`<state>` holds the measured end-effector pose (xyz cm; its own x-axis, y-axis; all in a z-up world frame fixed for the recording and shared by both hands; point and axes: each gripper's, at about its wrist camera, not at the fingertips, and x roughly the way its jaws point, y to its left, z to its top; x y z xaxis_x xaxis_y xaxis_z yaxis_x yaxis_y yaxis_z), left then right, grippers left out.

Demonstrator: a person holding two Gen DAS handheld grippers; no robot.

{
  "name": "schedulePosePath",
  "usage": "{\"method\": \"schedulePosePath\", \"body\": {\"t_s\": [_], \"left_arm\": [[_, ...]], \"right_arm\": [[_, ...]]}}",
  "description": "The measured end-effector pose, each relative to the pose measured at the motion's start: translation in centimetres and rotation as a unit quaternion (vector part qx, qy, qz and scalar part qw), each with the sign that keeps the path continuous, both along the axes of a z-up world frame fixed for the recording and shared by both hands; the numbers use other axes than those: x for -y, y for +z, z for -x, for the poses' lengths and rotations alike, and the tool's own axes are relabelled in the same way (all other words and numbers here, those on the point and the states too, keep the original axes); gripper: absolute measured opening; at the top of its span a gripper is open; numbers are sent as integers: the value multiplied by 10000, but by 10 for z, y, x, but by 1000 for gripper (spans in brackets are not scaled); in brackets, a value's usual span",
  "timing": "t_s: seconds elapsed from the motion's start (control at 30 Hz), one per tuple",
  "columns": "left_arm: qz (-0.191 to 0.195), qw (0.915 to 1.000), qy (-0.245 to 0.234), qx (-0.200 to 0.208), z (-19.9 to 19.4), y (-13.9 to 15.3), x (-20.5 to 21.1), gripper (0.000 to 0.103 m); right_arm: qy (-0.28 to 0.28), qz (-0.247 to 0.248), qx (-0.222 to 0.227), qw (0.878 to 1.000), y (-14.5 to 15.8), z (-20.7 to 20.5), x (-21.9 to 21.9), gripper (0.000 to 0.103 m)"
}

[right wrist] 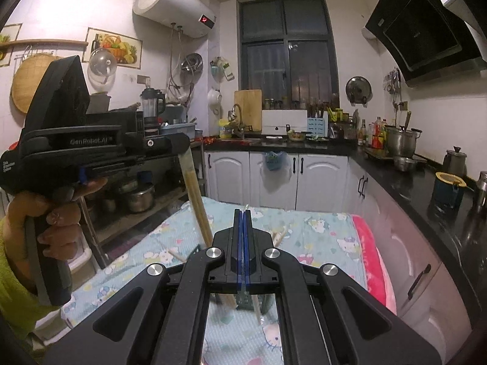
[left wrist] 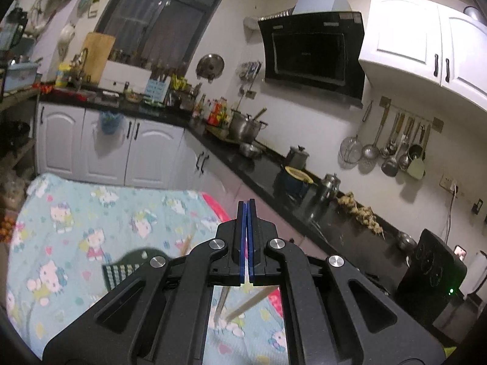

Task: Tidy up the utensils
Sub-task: 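Lift both held chopsticks and carry them over the green caddy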

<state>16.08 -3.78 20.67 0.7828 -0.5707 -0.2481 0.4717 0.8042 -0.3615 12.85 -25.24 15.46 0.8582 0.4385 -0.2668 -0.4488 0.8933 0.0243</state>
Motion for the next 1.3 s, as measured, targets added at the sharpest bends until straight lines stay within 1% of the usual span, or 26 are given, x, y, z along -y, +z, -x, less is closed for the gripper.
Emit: {"method": "schedulePosePath", "body": {"t_s": [0.2, 0.33, 0.53, 0.73, 0.87, 1.07, 1.3], "left_arm": [[-121, 9985, 355, 390, -4, 31, -13, 0], [-99, 9974, 575, 432, -13, 39, -27, 0], [-180, 9950, 886, 428, -30, 41, -48, 0], [-366, 9936, 1023, 304, -49, 28, -57, 0], [-481, 9931, 1052, 200, -61, 15, -58, 0], [-494, 9930, 1069, -74, -76, -9, -62, 0], [-605, 9914, 1123, -276, -88, -29, -67, 0]], "right_arm": [[77, 7, 219, 9997, 24, -11, -10, 1], [125, 33, 320, 9994, 35, -20, -19, 1], [115, -15, 256, 9996, 42, -37, -28, 1], [47, -115, 115, 9999, 42, -59, -34, 1], [-16, -80, 59, 9999, 40, -71, -35, 1], [-99, -46, -69, 9999, 36, -88, -36, 1], [-156, -16, -178, 9997, 28, -101, -40, 1]]}}
